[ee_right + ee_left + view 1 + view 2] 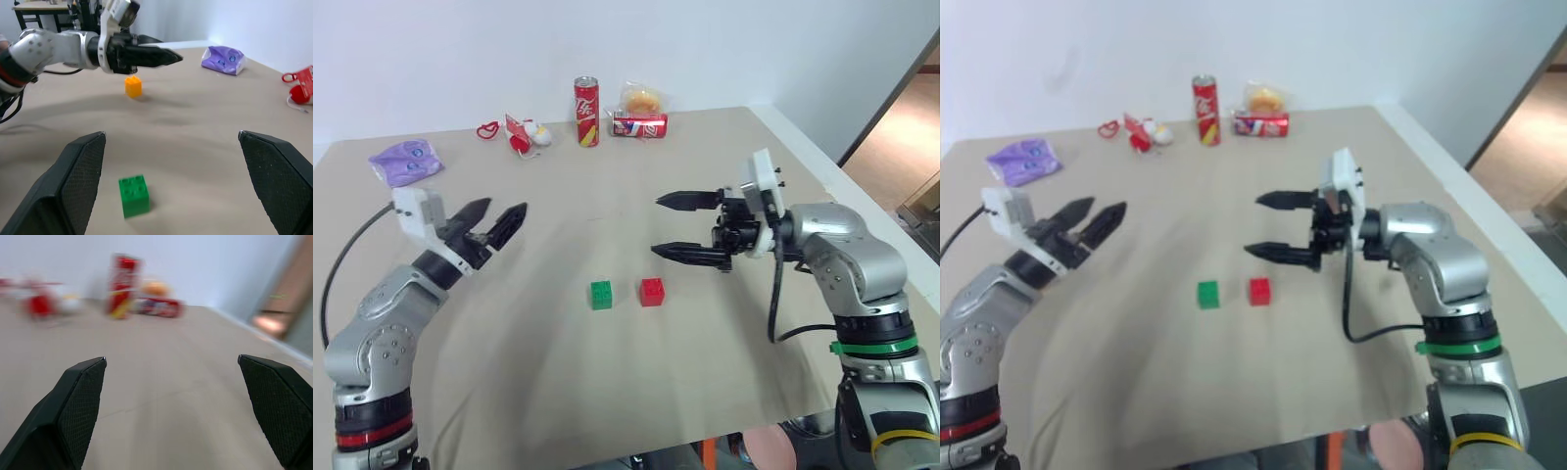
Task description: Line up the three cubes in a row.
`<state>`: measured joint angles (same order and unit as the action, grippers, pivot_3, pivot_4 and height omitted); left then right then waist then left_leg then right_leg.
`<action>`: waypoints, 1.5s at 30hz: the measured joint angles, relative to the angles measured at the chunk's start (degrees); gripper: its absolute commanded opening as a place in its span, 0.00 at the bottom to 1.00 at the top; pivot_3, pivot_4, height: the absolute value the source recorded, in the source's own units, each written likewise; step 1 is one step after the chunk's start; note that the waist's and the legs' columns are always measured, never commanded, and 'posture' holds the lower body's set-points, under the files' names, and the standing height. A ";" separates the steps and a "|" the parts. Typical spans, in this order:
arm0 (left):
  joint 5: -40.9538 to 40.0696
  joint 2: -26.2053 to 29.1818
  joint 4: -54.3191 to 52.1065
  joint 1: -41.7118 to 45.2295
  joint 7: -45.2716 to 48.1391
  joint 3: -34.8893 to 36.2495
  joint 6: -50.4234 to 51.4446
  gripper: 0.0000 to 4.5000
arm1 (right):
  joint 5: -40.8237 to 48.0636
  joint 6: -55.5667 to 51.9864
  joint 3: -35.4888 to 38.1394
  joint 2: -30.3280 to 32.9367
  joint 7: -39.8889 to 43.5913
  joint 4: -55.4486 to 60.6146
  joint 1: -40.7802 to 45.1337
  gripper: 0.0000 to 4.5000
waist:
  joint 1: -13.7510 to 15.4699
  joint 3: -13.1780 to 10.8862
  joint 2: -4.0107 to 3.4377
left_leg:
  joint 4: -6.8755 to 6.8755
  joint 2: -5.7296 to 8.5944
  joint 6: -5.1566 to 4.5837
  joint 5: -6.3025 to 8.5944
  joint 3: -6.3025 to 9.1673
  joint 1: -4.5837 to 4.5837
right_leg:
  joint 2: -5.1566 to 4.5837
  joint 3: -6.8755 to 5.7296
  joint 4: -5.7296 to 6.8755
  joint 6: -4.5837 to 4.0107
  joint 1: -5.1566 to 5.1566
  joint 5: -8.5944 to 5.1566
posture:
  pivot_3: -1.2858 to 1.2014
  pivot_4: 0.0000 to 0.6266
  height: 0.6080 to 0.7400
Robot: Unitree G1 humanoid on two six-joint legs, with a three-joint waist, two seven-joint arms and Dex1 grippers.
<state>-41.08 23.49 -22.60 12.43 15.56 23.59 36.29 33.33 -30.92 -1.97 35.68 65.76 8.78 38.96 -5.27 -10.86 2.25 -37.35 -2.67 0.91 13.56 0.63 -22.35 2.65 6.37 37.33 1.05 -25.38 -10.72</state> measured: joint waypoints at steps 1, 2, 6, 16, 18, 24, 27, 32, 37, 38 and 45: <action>0.93 -0.09 -0.80 -0.73 -1.67 0.16 -0.01 0.99 | 0.08 -0.06 -0.19 -0.06 -0.10 1.03 -0.13 1.00 | 0.05 0.00 0.00 | 0.00 0.00 0.00 0.00 0.00 -0.01 | 0.00 0.00 0.00 0.00 0.00 0.00 | 0.52 0.24 1.00; 3.20 -0.09 -2.00 -1.85 -4.40 0.18 -0.20 0.99 | 0.14 -0.22 -0.49 -0.30 -0.32 2.66 -0.31 1.00 | 0.10 0.01 0.01 | -0.01 0.02 0.00 0.00 -0.01 -0.02 | -0.02 0.00 -0.01 0.00 0.00 0.00 | 0.52 0.24 1.00; 8.64 -1.54 -5.40 -4.06 -12.61 0.25 0.12 0.99 | -0.20 -0.46 -3.33 -1.26 -1.29 5.30 -0.38 1.00 | 0.29 0.02 0.03 | -0.04 0.05 0.03 0.00 -0.02 -0.03 | -0.05 0.01 -0.01 0.01 0.01 0.00 | 0.52 0.24 1.00; 10.71 -4.43 -16.21 -4.04 -27.69 2.08 10.88 0.99 | -2.16 2.02 -7.38 -3.92 -0.53 5.76 -0.24 1.00 | 0.53 0.03 0.08 | -0.05 0.05 0.04 0.00 0.00 -0.02 | -0.04 -0.01 -0.01 0.02 0.02 0.01 | 0.52 0.24 1.00; 11.16 -4.61 -17.78 -3.94 -29.29 2.07 12.24 0.99 | -2.21 2.47 -7.66 -4.45 -0.08 5.60 -0.23 1.00 | 0.53 0.03 0.08 | -0.05 0.05 0.05 0.01 0.00 -0.02 | -0.05 -0.01 -0.02 0.02 0.02 0.01 | 0.52 0.24 1.00; 13.59 -6.84 -18.85 -3.86 -33.03 3.09 14.11 0.99 | -2.73 3.46 -7.96 -5.62 0.28 4.37 -0.21 1.00 | 0.53 0.03 0.08 | -0.05 0.05 0.06 0.00 0.00 -0.01 | -0.04 -0.01 -0.02 0.01 0.02 0.02 | 0.52 0.24 1.00; 14.40 -8.53 -17.44 -3.85 -33.83 4.20 14.05 0.99 | -2.91 3.69 -7.95 -5.85 0.23 4.36 -0.22 1.00 | 0.53 0.03 0.08 | -0.05 0.05 0.06 0.00 0.01 0.01 | -0.04 -0.02 -0.01 0.01 0.04 0.01 | 0.52 0.24 1.00; 16.02 -11.63 -12.92 -4.06 -34.40 5.09 13.49 0.99 | -3.05 3.60 -7.87 -5.86 -0.34 4.37 -0.27 1.00 | 0.53 0.05 0.11 | -0.05 0.06 0.06 0.00 0.01 0.00 | -0.04 -0.02 -0.02 0.01 0.04 0.01 | 0.52 0.24 1.00; 17.47 -13.66 -8.21 -3.00 -34.97 5.36 12.65 0.99 | -3.00 3.18 -7.60 -5.49 -1.33 4.72 -0.60 1.00 | 0.61 0.05 0.13 | -0.05 0.07 0.06 0.00 0.01 0.00 | -0.04 -0.02 -0.02 0.01 0.05 0.01 | 0.52 0.24 1.00; 17.80 -13.81 -7.34 -2.47 -35.02 5.33 12.41 0.99 | -3.00 3.01 -7.48 -5.35 -1.49 4.84 -0.84 1.00 | 0.61 0.05 0.13 | -0.05 0.07 0.06 0.00 0.01 0.00 | -0.05 -0.01 -0.02 0.02 0.05 0.02 | 0.52 0.24 1.00; 19.03 -14.48 -4.36 -0.79 -35.00 5.19 11.59 0.99 | -2.92 2.25 -6.94 -4.46 -2.49 5.84 -1.08 1.00 | 0.61 0.05 0.13 | -0.05 0.07 0.08 0.01 0.01 0.00 | -0.04 -0.01 -0.02 0.02 0.05 0.02 | 0.52 0.24 1.00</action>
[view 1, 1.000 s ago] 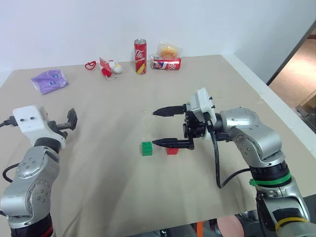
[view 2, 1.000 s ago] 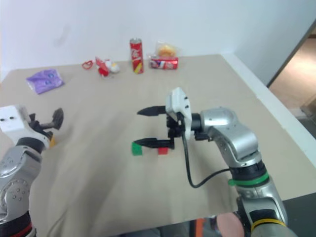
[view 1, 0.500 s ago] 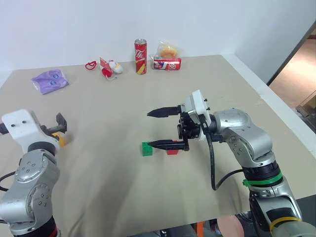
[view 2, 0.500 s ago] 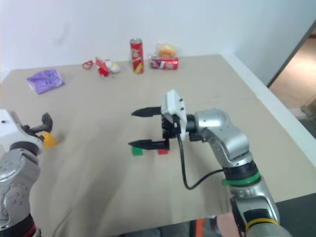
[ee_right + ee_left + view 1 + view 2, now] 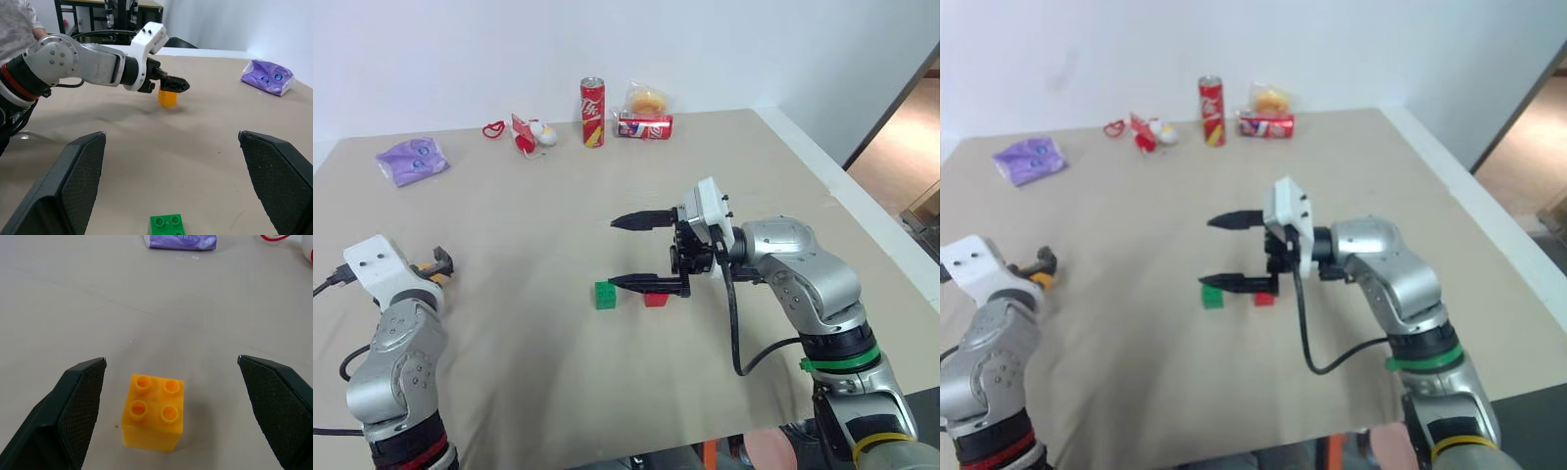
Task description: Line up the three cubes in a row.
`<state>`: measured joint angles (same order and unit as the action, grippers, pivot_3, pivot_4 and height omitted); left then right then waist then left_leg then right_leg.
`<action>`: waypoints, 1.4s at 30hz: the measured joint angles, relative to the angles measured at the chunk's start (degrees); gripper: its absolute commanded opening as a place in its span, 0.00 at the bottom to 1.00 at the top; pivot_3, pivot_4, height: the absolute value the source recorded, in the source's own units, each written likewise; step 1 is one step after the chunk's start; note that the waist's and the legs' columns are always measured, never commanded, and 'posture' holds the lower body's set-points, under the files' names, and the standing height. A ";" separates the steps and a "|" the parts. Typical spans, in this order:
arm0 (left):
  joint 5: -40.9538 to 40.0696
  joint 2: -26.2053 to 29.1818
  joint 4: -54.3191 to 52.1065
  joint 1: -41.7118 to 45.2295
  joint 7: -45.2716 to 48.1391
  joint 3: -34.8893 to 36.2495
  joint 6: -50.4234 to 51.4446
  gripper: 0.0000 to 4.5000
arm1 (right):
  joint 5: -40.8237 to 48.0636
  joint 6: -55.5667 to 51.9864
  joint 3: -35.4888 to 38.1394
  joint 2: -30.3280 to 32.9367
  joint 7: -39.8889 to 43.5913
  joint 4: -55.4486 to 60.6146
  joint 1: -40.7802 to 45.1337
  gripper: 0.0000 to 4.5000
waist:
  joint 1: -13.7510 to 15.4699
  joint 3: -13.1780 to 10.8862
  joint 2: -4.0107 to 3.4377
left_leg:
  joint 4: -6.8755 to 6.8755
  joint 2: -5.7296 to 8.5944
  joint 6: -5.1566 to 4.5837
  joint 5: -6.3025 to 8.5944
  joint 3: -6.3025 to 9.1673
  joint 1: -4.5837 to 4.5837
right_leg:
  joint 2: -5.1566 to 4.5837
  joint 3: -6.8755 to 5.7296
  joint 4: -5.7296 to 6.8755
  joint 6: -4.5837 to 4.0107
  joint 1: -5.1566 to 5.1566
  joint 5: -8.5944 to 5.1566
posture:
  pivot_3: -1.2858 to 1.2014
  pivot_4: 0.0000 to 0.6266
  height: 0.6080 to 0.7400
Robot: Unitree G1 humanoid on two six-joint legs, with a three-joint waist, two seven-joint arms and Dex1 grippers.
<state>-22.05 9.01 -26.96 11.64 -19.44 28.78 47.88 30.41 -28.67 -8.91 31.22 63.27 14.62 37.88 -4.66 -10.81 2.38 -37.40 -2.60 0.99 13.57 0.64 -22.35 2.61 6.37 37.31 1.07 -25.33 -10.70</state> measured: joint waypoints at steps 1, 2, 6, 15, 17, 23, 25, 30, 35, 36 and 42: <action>0.23 -0.17 0.34 0.14 -0.07 0.02 -0.01 0.99 | 0.03 -0.05 0.03 0.06 -0.05 0.02 0.00 1.00 | 0.00 0.00 0.00 | 0.00 0.01 0.00 0.00 0.00 0.00 | 0.00 0.00 0.00 0.00 0.00 0.00 | 0.52 0.24 1.00; 0.46 -0.59 0.82 0.27 -0.19 0.06 -0.01 0.99 | 0.08 -0.17 0.03 0.15 -0.09 0.10 -0.03 1.00 | 0.00 0.00 0.00 | 0.00 0.01 0.00 0.00 -0.01 0.00 | -0.01 0.01 -0.01 0.00 0.00 0.00 | 0.52 0.24 1.00; 0.71 -2.58 1.81 0.23 -0.90 0.50 0.24 0.99 | 0.25 -0.45 0.06 0.43 -0.66 0.42 -0.37 1.00 | 0.00 0.00 0.00 | 0.00 0.02 0.02 0.01 -0.01 -0.01 | -0.01 0.01 -0.03 0.01 0.00 0.00 | 0.52 0.24 1.00; 0.82 -3.74 4.48 0.84 -1.49 0.94 2.62 0.99 | 0.43 -0.77 0.08 1.02 -1.08 1.04 -0.46 1.00 | 0.01 0.00 0.01 | 0.00 0.03 0.03 0.01 0.01 0.00 | -0.01 0.00 -0.02 0.02 0.01 0.01 | 0.52 0.24 1.00; 0.86 -3.73 5.04 1.38 -1.55 1.11 2.66 0.99 | 0.45 -0.80 0.08 1.04 -1.14 1.08 -0.46 1.00 | 0.05 0.00 0.01 | 0.00 0.03 0.03 0.01 0.03 0.02 | -0.01 -0.01 -0.02 0.03 0.02 0.02 | 0.52 0.24 1.00; 1.74 -3.42 7.12 2.83 -1.43 1.57 2.52 0.65 | 0.45 -0.81 0.08 1.30 -1.25 1.08 -0.46 1.00 | 0.07 0.00 0.00 | -0.01 0.04 0.09 -0.08 0.08 0.07 | 0.00 -0.03 -0.02 -0.12 0.05 0.03 | 0.52 0.24 1.00; 1.86 -3.37 7.46 3.09 -1.42 1.59 2.54 0.51 | 0.45 -0.80 0.09 1.38 -1.28 1.08 -0.46 1.00 | 0.18 0.00 0.00 | 0.00 0.06 0.26 -0.19 0.12 0.05 | -0.01 -0.05 -0.02 -0.12 0.07 0.06 | 0.52 0.24 1.00; 1.89 -3.45 7.51 4.02 -1.48 1.59 3.52 0.29 | 0.44 -0.79 0.09 1.38 -1.28 1.07 -0.46 1.00 | 0.33 0.00 0.01 | -0.01 0.14 0.60 -0.34 0.17 -0.05 | -0.08 -0.03 -0.08 -0.05 0.06 0.10 | 0.52 0.24 1.00; 1.91 -3.41 7.52 4.63 -1.13 1.07 4.05 0.29 | 0.35 -0.64 0.09 1.38 -1.18 1.03 -0.45 1.00 | 0.33 0.00 0.01 | 0.00 0.15 0.61 -0.35 0.20 -0.08 | -0.08 -0.04 -0.10 -0.04 0.06 0.10 | 0.52 0.24 1.00; 1.91 -3.07 7.64 4.77 -0.02 0.29 3.86 0.29 | 0.32 -0.54 0.09 1.38 -1.14 0.97 -0.45 1.00 | 0.33 -0.01 0.02 | 0.00 0.15 0.61 -0.35 0.22 -0.09 | -0.08 -0.05 -0.10 -0.04 0.05 0.10 | 0.52 0.24 1.00; 1.28 5.63 13.54 10.99 16.22 -6.73 -6.06 0.29 | 1.14 -0.77 0.09 2.54 0.62 0.84 -0.30 1.00 | 0.26 -0.06 0.09 | 0.05 0.14 0.66 -0.37 0.33 -0.11 | -0.05 -0.16 -0.10 -0.09 0.03 0.08 | 0.52 0.24 1.00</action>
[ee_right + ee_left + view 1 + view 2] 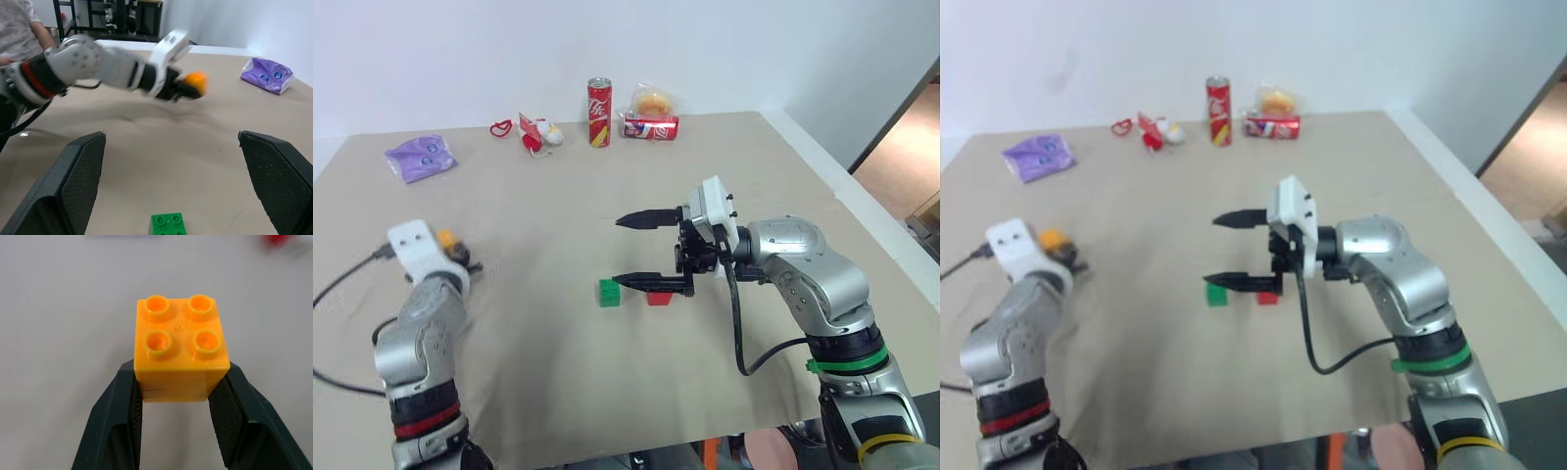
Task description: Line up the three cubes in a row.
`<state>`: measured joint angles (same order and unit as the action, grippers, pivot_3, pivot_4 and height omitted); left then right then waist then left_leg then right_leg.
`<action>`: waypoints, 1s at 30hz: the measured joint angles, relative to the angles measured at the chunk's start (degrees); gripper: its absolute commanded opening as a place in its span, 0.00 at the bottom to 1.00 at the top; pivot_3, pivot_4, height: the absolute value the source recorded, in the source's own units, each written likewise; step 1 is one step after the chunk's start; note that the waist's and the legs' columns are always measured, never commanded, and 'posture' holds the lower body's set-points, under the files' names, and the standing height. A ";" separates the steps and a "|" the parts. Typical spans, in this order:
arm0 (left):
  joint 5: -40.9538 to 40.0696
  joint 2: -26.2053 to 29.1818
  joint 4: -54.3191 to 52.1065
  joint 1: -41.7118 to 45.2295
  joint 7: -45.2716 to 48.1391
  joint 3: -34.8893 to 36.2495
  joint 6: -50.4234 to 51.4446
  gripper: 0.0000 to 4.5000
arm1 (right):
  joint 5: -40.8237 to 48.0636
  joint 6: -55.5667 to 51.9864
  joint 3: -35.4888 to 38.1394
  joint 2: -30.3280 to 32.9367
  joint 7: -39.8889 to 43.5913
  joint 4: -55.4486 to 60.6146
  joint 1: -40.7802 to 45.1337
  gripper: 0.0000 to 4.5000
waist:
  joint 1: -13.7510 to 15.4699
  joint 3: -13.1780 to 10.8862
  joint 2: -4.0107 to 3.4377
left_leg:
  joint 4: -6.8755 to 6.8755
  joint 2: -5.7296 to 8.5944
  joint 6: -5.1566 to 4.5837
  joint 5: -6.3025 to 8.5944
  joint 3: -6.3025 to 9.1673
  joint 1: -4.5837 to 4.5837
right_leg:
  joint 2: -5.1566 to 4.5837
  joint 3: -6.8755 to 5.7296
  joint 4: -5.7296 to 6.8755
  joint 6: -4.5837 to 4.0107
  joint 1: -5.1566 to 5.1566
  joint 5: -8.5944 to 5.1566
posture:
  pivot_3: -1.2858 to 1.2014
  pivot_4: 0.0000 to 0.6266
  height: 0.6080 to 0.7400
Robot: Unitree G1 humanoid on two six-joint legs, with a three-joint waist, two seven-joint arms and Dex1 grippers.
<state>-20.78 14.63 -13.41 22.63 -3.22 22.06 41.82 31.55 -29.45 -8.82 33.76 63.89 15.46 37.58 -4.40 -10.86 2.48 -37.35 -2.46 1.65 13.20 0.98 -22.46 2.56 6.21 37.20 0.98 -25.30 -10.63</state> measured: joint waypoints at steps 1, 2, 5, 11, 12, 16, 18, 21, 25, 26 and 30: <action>-0.51 1.57 0.86 0.40 3.82 -1.36 -1.84 0.29 | 0.58 -0.38 0.08 1.07 0.98 0.08 -0.13 1.00 | -0.01 0.00 0.00 | 0.02 0.00 0.03 0.02 -0.01 0.00 | 0.00 0.00 -0.02 -0.04 0.00 -0.02 | 0.52 0.24 1.00; -0.95 3.44 1.91 0.66 8.97 -2.97 -4.34 0.29 | 1.53 -0.85 0.70 2.65 2.24 0.22 -0.71 1.00 | 0.00 0.00 0.00 | 0.04 -0.01 0.10 0.06 -0.01 -0.01 | -0.01 0.00 -0.04 -0.09 0.00 -0.06 | 0.52 0.24 1.00; -1.78 9.78 5.43 -0.19 24.70 -9.05 -10.15 0.29 | 3.22 -1.40 2.88 6.37 5.55 0.26 -3.18 1.00 | 0.02 0.00 0.00 | 0.07 -0.04 0.28 0.18 -0.03 -0.03 | -0.01 0.00 -0.05 -0.09 -0.03 -0.16 | 0.52 0.24 1.00; -2.27 17.80 13.08 -1.72 52.91 -18.24 -21.21 0.29 | 6.46 -3.31 7.90 11.27 8.31 0.04 -6.32 1.00 | -0.15 -0.01 -0.02 | 0.23 -0.10 0.39 0.36 -0.06 -0.02 | 0.02 -0.02 -0.05 -0.05 -0.09 -0.38 | 0.52 0.24 1.00; -2.84 19.13 15.04 -1.66 58.78 -19.44 -22.98 0.29 | 7.01 -3.80 9.40 11.99 8.34 0.03 -7.03 1.00 | -0.12 -0.01 -0.02 | 0.29 -0.10 0.39 0.36 -0.06 -0.01 | 0.02 -0.04 -0.05 -0.09 -0.09 -0.42 | 0.52 0.24 1.00; -3.50 21.46 20.81 -0.15 73.67 -22.80 -26.86 0.29 | 7.56 -4.56 11.72 12.99 7.62 0.04 -9.29 1.00 | -0.05 -0.01 -0.02 | 0.33 -0.11 0.39 0.36 -0.04 0.00 | 0.02 -0.07 -0.05 -0.09 -0.11 -0.43 | 0.52 0.24 1.00; -3.45 21.62 23.50 1.83 79.29 -24.63 -28.22 0.29 | 7.56 -4.77 11.86 13.06 6.74 0.20 -10.40 1.00 | -0.03 -0.01 -0.02 | 0.31 -0.11 0.39 0.36 -0.05 -0.01 | 0.02 -0.06 -0.04 -0.07 -0.10 -0.42 | 0.52 0.24 1.00; -1.61 22.25 27.59 4.87 85.81 -27.41 -31.52 0.29 | 7.69 -5.42 12.27 13.13 5.14 1.58 -11.44 1.00 | -0.10 -0.01 -0.02 | 0.30 -0.11 0.39 0.36 -0.07 0.01 | 0.02 -0.03 -0.04 -0.06 -0.10 -0.41 | 0.52 0.24 1.00; 0.82 22.27 33.08 7.40 91.47 -30.50 -35.36 0.29 | 8.45 -6.06 13.90 13.50 3.28 3.64 -12.84 1.00 | -0.09 -0.01 -0.02 | 0.32 -0.11 0.38 0.36 -0.05 0.00 | 0.02 -0.04 -0.04 -0.06 -0.10 -0.42 | 0.52 0.24 1.00; 1.28 22.25 34.07 7.84 92.05 -30.80 -36.03 0.29 | 8.64 -6.21 14.11 13.55 3.13 3.78 -12.95 1.00 | -0.08 -0.01 -0.02 | 0.32 -0.11 0.38 0.36 -0.05 0.00 | 0.03 -0.04 -0.04 -0.06 -0.10 -0.42 | 0.52 0.24 1.00; 5.21 22.10 42.86 12.05 94.12 -32.42 -42.07 0.29 | 9.29 -6.94 15.17 13.74 1.69 5.13 -14.04 1.00 | 0.00 -0.01 -0.02 | 0.29 -0.11 0.38 0.36 -0.04 0.00 | 0.03 -0.04 -0.03 -0.06 -0.10 -0.41 | 0.52 0.24 1.00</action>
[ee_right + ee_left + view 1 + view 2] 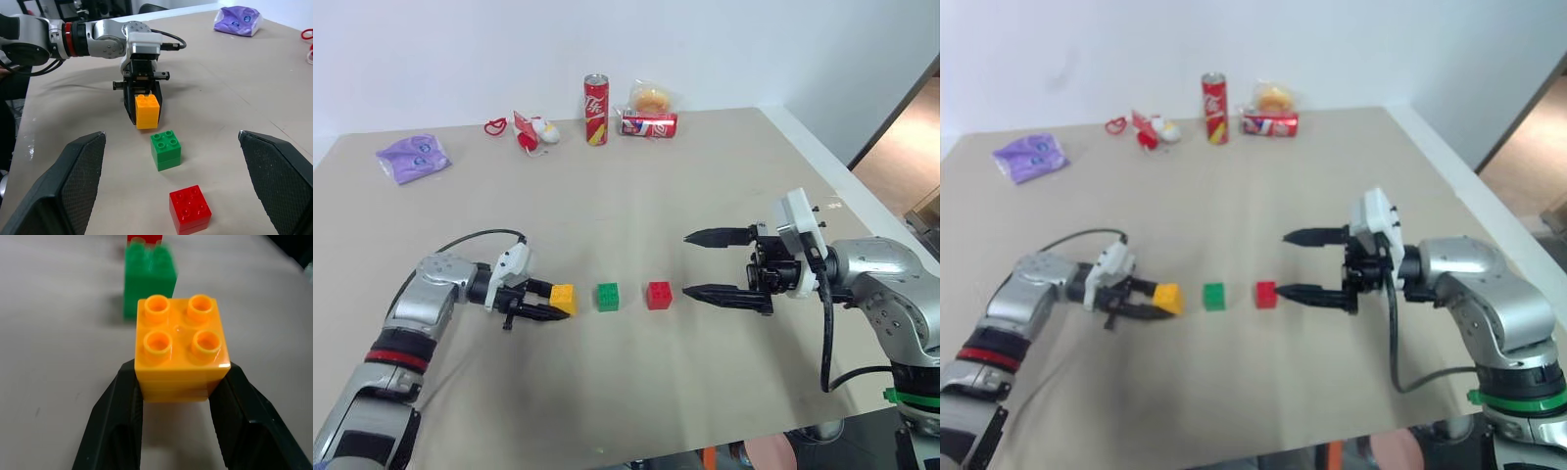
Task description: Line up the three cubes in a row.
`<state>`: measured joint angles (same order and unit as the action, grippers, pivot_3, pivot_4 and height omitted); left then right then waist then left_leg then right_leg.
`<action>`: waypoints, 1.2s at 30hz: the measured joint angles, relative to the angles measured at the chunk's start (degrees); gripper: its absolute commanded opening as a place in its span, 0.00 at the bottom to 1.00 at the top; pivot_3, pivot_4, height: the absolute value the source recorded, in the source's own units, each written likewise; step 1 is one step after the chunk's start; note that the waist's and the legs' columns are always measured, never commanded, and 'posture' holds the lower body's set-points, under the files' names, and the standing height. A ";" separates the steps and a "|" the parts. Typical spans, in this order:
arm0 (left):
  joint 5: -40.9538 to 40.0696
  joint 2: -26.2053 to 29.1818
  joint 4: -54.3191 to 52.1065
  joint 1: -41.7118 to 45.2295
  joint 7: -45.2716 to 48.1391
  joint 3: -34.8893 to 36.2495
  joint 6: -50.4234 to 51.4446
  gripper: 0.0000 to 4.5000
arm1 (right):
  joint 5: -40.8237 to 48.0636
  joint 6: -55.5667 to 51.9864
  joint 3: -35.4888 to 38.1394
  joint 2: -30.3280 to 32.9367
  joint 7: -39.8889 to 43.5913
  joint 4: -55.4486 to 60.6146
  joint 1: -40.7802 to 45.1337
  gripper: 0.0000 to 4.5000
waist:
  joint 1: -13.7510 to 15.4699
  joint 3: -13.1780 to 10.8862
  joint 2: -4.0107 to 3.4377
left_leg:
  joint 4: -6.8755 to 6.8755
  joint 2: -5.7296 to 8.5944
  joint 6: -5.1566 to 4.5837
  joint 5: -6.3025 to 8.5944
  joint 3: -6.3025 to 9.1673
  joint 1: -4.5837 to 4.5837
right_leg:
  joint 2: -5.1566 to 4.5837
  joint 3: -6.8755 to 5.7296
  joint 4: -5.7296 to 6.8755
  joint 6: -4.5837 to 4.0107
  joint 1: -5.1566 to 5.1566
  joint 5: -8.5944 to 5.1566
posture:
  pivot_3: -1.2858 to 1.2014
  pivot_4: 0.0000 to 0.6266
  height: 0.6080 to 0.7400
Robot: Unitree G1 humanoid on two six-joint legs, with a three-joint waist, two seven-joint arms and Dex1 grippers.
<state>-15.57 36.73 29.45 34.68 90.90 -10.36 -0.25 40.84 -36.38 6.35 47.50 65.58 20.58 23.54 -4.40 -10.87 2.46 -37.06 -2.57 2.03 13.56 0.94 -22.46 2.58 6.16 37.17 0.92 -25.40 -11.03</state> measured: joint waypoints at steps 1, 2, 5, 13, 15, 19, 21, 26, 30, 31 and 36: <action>0.67 -0.20 1.79 0.67 0.04 -0.07 -1.31 0.29 | 0.05 -0.06 0.29 0.02 -0.35 0.19 -0.12 1.00 | -0.01 0.00 0.00 | -0.01 0.00 0.00 0.00 -0.01 0.00 | 0.00 0.01 0.00 0.00 0.00 0.00 | 0.52 0.24 1.00; 1.57 -0.83 3.93 1.68 0.17 -0.13 -3.57 0.29 | 0.11 -0.14 0.59 0.05 -0.91 0.47 -0.17 1.00 | 0.02 0.00 0.00 | -0.02 0.00 0.00 0.00 -0.01 0.00 | 0.00 0.01 0.00 0.02 0.01 0.01 | 0.52 0.24 1.00; 2.90 -1.89 6.35 2.88 -0.52 -0.13 -7.44 0.29 | 0.45 -0.42 0.60 0.05 -1.83 1.09 -0.21 1.00 | 0.11 0.00 0.00 | -0.13 0.00 -0.01 -0.01 0.01 0.00 | 0.00 0.01 0.04 0.07 0.04 0.05 | 0.52 0.24 1.00; 2.25 -0.41 0.44 -1.86 -2.13 1.68 -6.32 0.29 | 1.17 -0.55 0.65 0.10 -2.41 1.70 -0.71 1.00 | -0.29 0.01 -0.01 | -0.26 -0.06 -0.05 -0.01 -0.15 0.05 | 0.02 0.16 0.08 0.03 0.06 0.04 | 0.52 0.24 1.00; 1.46 0.11 -2.81 -4.18 -2.97 2.40 -4.49 0.29 | 1.16 -0.51 0.61 0.11 -2.38 1.62 -0.60 1.00 | -0.32 0.01 -0.02 | -0.24 -0.07 -0.13 0.04 -0.16 0.05 | 0.03 0.15 0.09 0.10 0.05 0.08 | 0.52 0.24 1.00; 0.40 0.55 -7.91 -8.13 -5.30 3.79 -1.81 0.29 | 1.05 -0.15 0.22 0.06 -2.11 1.15 0.57 1.00 | -0.28 0.01 -0.02 | -0.24 -0.09 -0.40 0.20 -0.16 0.05 | 0.06 0.14 0.09 0.04 0.05 -0.01 | 0.52 0.24 1.00; 0.17 0.77 -9.95 -9.56 -6.37 4.10 -0.92 0.29 | 0.95 0.08 -0.01 -0.04 -1.93 0.28 1.33 1.00 | -0.26 0.02 -0.03 | -0.24 -0.09 -0.47 0.24 -0.17 0.06 | 0.06 0.14 0.09 0.02 0.05 -0.04 | 0.52 0.24 1.00; 0.36 0.85 -10.65 -10.06 -7.90 4.07 -1.11 0.29 | 0.35 0.54 -1.75 -0.49 -1.64 -1.01 2.63 1.00 | -0.21 0.02 -0.04 | -0.26 -0.09 -0.51 0.26 -0.18 0.08 | 0.06 0.14 0.10 0.04 0.06 -0.05 | 0.52 0.24 1.00; 0.53 0.85 -10.64 -10.06 -8.26 3.95 -1.33 0.29 | 0.28 0.69 -2.00 -0.61 -0.95 -1.74 3.76 1.00 | -0.21 0.03 -0.04 | -0.29 -0.09 -0.51 0.26 -0.20 0.12 | 0.06 0.15 0.12 0.05 0.08 -0.02 | 0.52 0.24 1.00; 0.70 0.85 -10.60 -10.06 -8.29 3.91 -1.74 0.29 | 0.26 0.70 -2.00 -0.61 -0.85 -1.74 3.81 1.00 | -0.21 0.03 -0.05 | -0.30 -0.09 -0.51 0.26 -0.20 0.13 | 0.06 0.15 0.12 0.05 0.09 -0.02 | 0.52 0.24 1.00; 0.95 0.84 -10.02 -9.89 -8.34 3.78 -2.52 0.53 | -0.02 0.70 -2.00 -0.63 -0.76 -1.74 3.81 1.00 | -0.21 0.07 -0.12 | -0.31 -0.09 -0.51 0.26 -0.23 0.15 | 0.06 0.17 0.14 0.06 0.09 -0.02 | 0.52 0.24 1.00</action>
<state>-14.62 37.57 19.43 24.79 82.55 -6.58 -2.77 40.82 -35.68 4.36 46.87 64.82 18.84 27.35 -4.62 -10.80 2.34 -37.37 -2.66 1.52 13.82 0.70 -22.31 2.64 6.33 37.31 0.98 -25.31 -11.05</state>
